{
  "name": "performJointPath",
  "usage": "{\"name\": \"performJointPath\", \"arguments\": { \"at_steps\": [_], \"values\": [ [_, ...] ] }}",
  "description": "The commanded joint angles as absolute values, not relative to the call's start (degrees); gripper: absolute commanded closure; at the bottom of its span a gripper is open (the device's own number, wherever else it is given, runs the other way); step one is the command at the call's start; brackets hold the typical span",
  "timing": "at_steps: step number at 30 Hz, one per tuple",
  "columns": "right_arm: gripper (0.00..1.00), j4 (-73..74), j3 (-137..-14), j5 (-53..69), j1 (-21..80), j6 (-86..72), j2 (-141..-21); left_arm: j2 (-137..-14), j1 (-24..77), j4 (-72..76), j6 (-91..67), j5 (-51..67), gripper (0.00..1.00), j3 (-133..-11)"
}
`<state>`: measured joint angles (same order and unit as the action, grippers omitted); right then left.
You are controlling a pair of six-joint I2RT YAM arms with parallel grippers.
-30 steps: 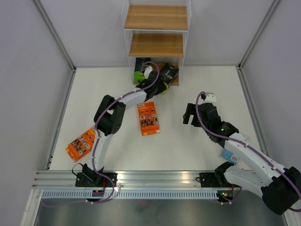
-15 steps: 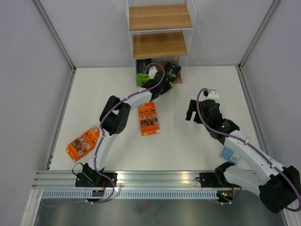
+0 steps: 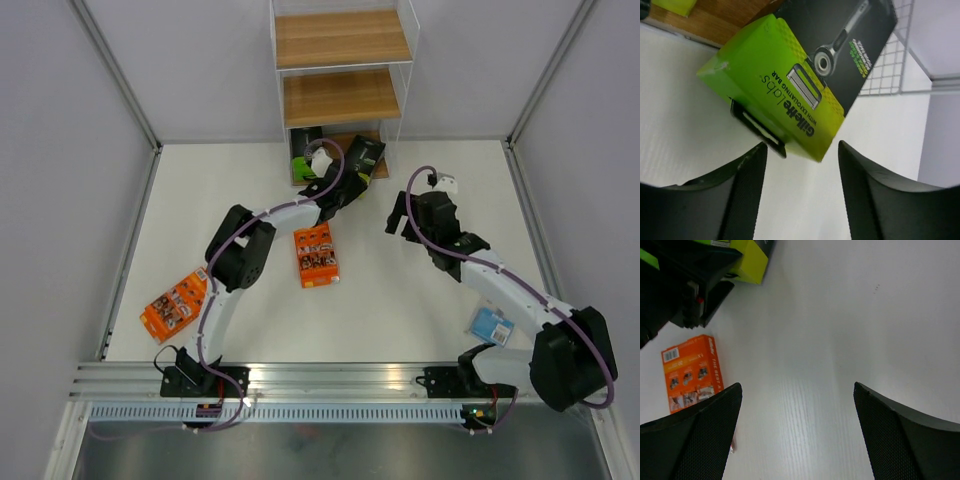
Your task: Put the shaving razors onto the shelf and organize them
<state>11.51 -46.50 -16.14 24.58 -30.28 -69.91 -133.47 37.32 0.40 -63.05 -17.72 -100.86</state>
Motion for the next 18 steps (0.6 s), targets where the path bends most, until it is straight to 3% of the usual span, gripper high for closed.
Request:
{"name": "performJointPath", "arguments": {
  "at_steps": [1, 9, 13, 18],
  "values": [
    [0.02, 1.16, -50.27, -12.66, 24.43, -35.75, -74.34, -121.85, 35.51, 13.94, -58.29, -14.86, 0.33, -91.02],
    [0.04, -12.91, -56.41, -9.05, 25.57, -48.24, -92.44, -109.43, 28.04, 12.13, -47.31, -8.44, 0.3, -78.24],
    [0.06, -13.8, -65.1, -12.11, 27.42, -51.15, -104.99, -107.67, 24.97, 11.25, -43.6, -4.85, 0.3, -75.59],
    [0.05, -16.42, -69.34, -18.1, 28.13, -58.68, -111.35, -105.83, 22.77, 9.84, -40.35, -3.16, 0.33, -72.61]
  ]
}}
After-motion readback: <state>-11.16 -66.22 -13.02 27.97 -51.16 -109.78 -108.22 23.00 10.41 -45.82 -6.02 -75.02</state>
